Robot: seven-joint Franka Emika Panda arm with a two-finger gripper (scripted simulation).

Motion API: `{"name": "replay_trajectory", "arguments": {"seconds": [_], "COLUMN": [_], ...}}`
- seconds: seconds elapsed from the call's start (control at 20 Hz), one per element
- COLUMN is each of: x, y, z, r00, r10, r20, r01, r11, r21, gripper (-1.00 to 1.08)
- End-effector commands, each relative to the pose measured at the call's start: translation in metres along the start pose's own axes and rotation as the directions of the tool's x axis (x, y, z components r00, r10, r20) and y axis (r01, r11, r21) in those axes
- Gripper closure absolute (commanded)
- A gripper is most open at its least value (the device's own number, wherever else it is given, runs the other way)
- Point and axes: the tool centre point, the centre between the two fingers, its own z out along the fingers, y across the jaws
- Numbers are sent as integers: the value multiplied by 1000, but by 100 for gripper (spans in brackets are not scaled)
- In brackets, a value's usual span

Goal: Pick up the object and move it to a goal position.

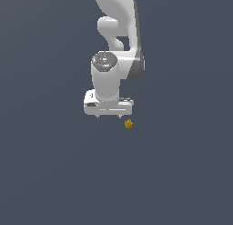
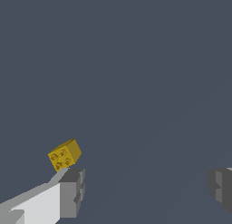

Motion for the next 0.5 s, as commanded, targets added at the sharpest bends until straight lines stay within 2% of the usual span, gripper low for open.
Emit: {"name": "replay_trajectory", "arguments": {"seconds": [0.0, 0.45], "x": [0, -4], "y": [0, 20], "z": [0, 6], "r00": [1000, 1000], "r10": [0, -9], "r20": [0, 24], "r01": [0, 9], "r11": [1000, 1000], "r21": [0, -8], "gripper": [-92, -92]}}
